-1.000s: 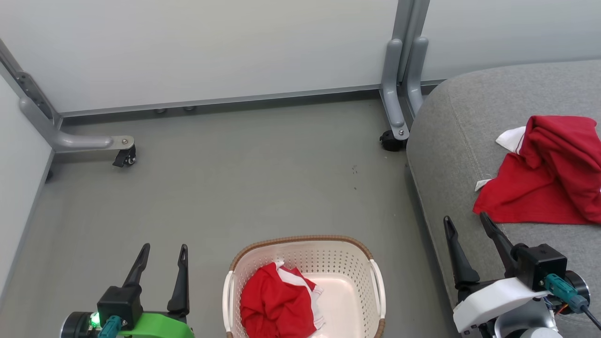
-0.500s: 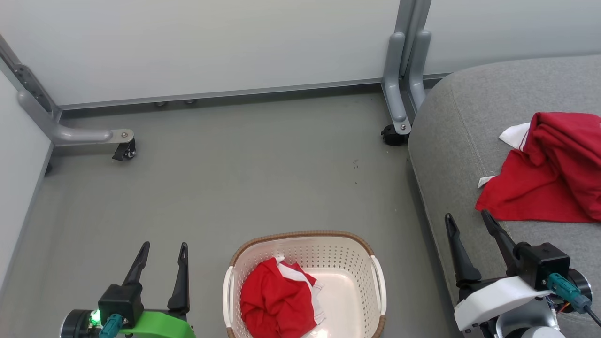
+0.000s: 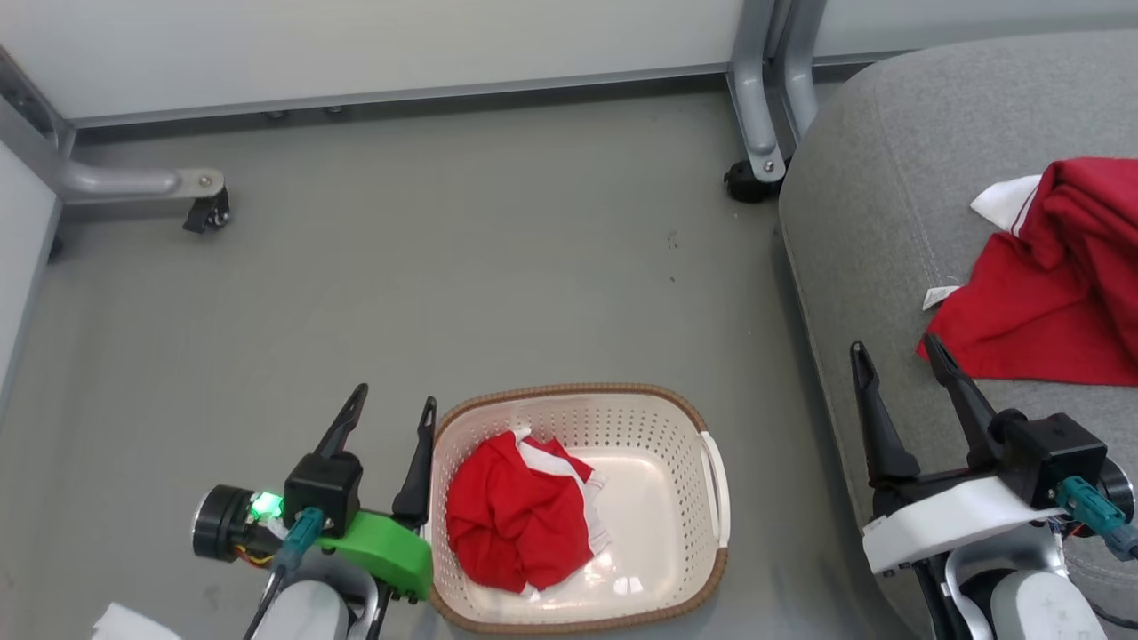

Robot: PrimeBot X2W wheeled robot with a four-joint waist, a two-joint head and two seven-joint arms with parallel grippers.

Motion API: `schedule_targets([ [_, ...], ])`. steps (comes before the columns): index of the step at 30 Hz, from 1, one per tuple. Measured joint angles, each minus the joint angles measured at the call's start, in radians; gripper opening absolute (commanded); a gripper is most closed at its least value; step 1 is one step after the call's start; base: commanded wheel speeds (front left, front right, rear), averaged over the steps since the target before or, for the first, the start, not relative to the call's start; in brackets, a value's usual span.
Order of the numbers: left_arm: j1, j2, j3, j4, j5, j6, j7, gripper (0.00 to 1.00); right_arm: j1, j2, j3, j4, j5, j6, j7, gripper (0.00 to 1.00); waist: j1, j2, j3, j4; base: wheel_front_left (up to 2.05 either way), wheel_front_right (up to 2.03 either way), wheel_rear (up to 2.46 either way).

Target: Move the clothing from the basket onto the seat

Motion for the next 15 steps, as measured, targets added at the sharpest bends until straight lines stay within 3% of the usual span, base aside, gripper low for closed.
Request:
schedule_targets([
  [15, -0.313, -0.039, -0.202, 0.372, 0.116, -0.04, 0.0, 1.0, -0.147, 0.0, 0.036, -0.033, 0.012, 0.0, -0.061, 1.0, 0.0001, 0.0, 0.267, -0.038, 0.0, 0.0, 0.0],
])
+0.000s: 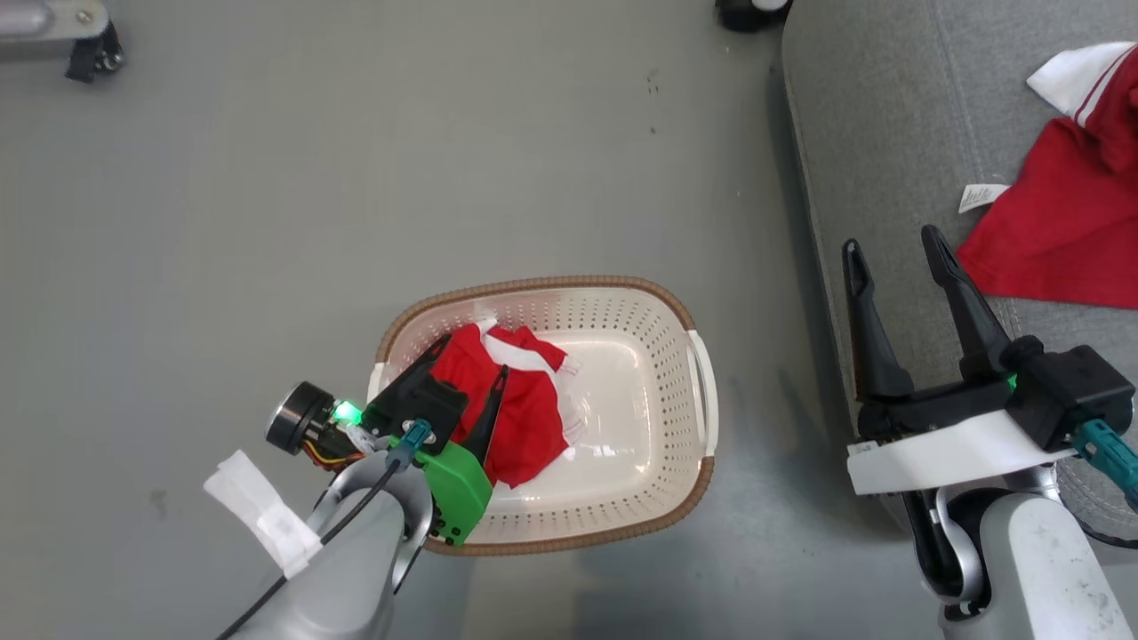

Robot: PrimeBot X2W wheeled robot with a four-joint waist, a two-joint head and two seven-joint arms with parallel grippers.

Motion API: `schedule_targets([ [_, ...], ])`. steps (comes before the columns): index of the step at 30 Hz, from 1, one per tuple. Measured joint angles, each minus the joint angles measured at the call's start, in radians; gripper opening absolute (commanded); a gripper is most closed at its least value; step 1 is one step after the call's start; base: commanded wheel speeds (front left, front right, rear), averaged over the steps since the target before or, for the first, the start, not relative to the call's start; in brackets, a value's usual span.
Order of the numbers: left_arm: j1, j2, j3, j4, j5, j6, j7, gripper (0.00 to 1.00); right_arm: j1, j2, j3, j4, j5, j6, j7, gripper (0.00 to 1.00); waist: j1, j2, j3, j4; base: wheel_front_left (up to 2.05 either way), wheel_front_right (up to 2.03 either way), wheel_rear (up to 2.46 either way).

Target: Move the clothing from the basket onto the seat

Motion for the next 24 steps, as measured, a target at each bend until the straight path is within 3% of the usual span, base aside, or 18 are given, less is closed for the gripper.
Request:
schedule_targets([
  [12, -0.208, -0.001, -0.099, 0.296, 0.075, -0.012, 0.025, 1.0, -0.13, 0.0, 0.074, 0.057, 0.056, 0.0, -0.091, 1.0, 0.0001, 0.0, 0.242, -0.059, 0.0, 0.0, 0.0],
  [24, -0.358, 0.028, -0.155, 0.45, 0.126, 0.025, 0.049, 1.0, -0.195, -0.001, 0.129, 0.14, 0.124, 0.0, -0.146, 1.0, 0.0001, 0.0, 0.416, -0.156, 0.0, 0.0, 0.0],
])
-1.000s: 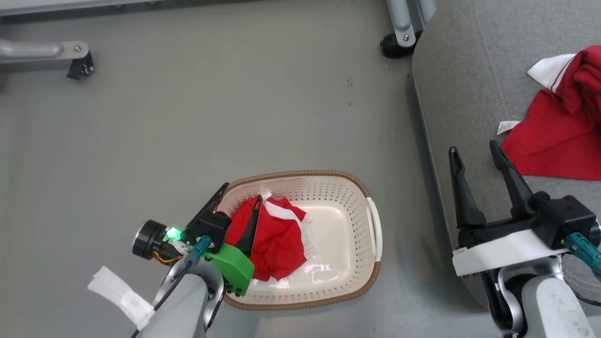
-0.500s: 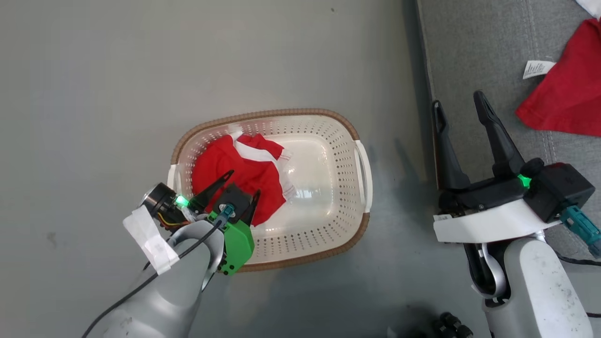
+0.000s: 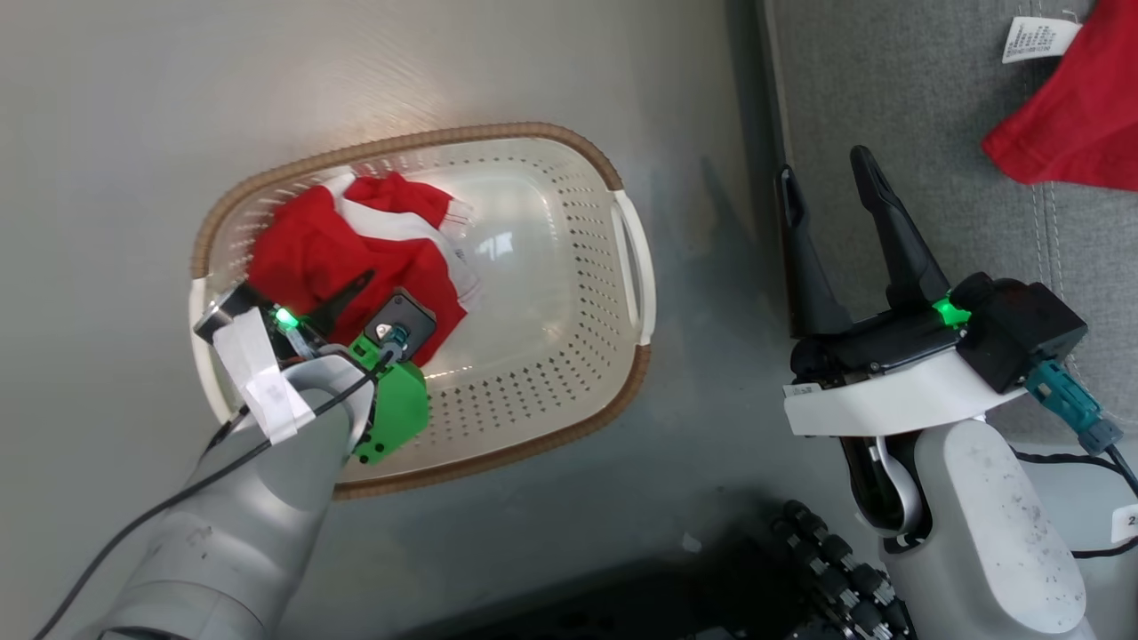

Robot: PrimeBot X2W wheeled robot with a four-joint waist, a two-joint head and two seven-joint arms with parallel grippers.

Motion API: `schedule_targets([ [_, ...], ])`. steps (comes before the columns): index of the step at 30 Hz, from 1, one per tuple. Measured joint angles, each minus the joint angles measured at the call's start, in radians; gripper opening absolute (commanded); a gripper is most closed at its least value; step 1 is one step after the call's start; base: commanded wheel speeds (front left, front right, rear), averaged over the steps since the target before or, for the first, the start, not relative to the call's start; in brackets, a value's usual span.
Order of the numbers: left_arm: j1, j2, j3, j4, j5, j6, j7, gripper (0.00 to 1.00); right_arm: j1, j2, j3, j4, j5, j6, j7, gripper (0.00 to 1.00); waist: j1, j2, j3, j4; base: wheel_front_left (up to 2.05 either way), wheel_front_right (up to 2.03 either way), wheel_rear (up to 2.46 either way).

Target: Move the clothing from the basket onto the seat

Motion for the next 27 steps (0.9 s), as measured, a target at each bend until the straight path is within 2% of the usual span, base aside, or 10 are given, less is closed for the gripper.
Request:
schedule_targets([
  [12, -0.106, 0.044, -0.031, 0.052, 0.011, 0.01, 0.066, 1.0, -0.032, 0.0, 0.031, 0.016, 0.046, 0.0, -0.008, 1.0, -0.0001, 0.0, 0.085, -0.082, 0.0, 0.0, 0.0],
  [27, -0.15, 0.094, -0.068, 0.076, 0.016, 0.012, 0.299, 1.0, -0.038, 0.0, 0.065, 0.011, 0.08, 0.0, -0.009, 1.0, -0.0001, 0.0, 0.138, -0.126, 0.0, 0.0, 0.0],
])
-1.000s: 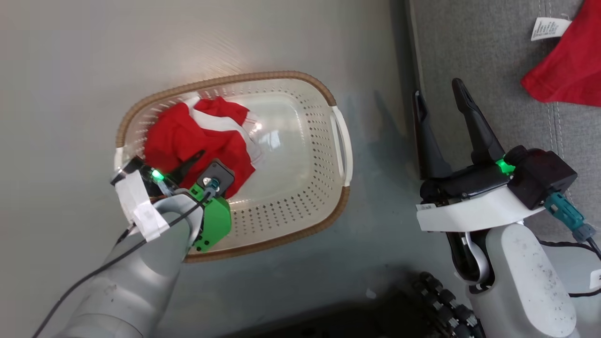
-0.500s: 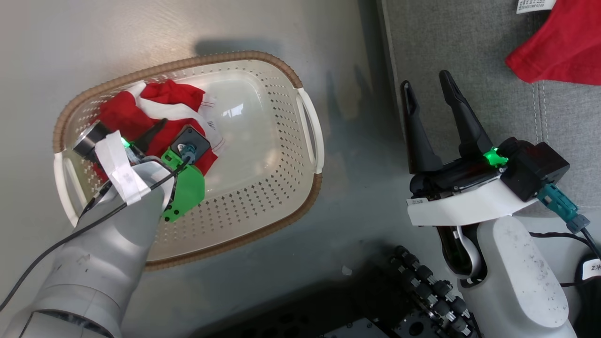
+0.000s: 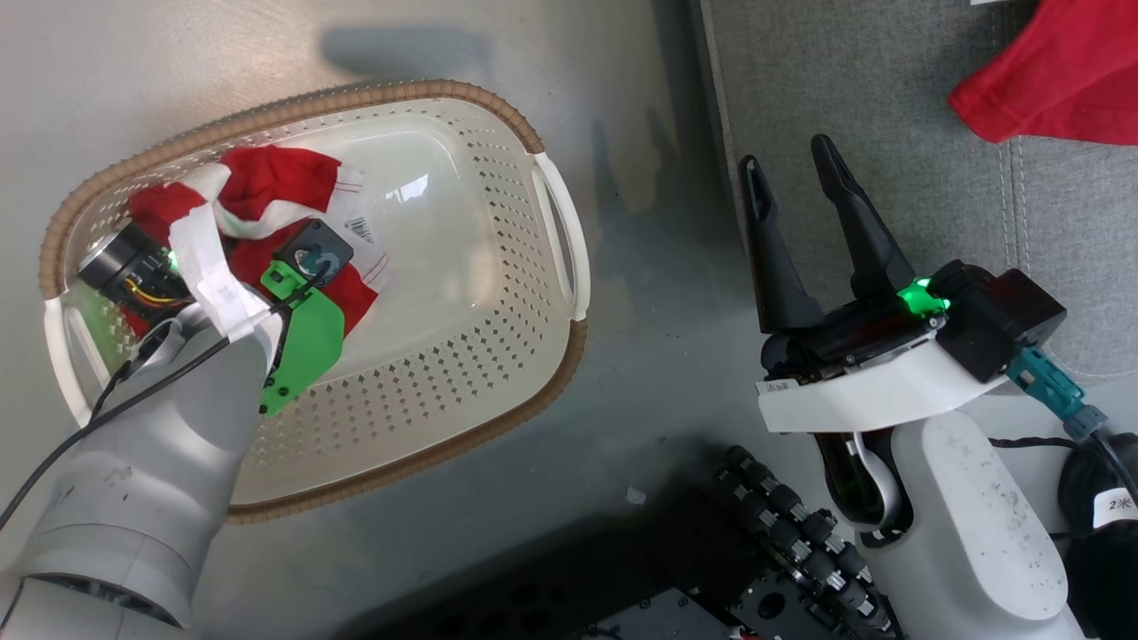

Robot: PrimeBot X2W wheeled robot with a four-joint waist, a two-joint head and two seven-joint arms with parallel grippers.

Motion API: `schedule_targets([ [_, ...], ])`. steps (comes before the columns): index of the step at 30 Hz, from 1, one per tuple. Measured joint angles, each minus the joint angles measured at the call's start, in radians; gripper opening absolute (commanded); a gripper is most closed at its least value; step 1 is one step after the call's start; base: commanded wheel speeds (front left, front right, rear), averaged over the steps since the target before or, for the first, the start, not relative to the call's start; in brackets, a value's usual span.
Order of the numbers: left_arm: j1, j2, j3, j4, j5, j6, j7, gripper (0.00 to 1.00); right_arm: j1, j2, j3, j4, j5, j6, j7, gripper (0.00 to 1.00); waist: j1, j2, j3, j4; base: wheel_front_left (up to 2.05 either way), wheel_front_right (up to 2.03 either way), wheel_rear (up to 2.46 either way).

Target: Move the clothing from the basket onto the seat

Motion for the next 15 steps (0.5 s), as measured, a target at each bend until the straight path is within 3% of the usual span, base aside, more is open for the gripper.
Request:
schedule_targets([
  [5, -0.003, 0.013, -0.007, 0.002, -0.002, -0.003, 0.083, 0.97, -0.007, 0.0, 0.004, -0.002, 0.005, 0.0, 0.0, 1.0, -0.0001, 0.0, 0.011, -0.008, 0.0, 0.0, 0.0],
  [6, -0.004, 0.015, -0.007, 0.002, -0.002, -0.003, 0.095, 0.49, -0.008, 0.0, 0.005, -0.002, 0.005, 0.0, 0.0, 1.0, -0.0001, 0.0, 0.013, -0.01, 0.0, 0.0, 0.0],
  [8, -0.004, 0.021, -0.011, 0.002, -0.005, -0.006, 0.122, 0.0, -0.011, 0.0, 0.006, -0.004, 0.007, 0.0, 0.0, 1.0, -0.0001, 0.0, 0.016, -0.012, 0.0, 0.0, 0.0],
  [15, -0.011, 0.04, -0.033, 0.004, -0.005, -0.016, 0.125, 0.0, -0.014, 0.0, 0.006, -0.008, 0.007, 0.0, 0.0, 1.0, -0.0001, 0.0, 0.02, -0.016, 0.0, 0.0, 0.0],
])
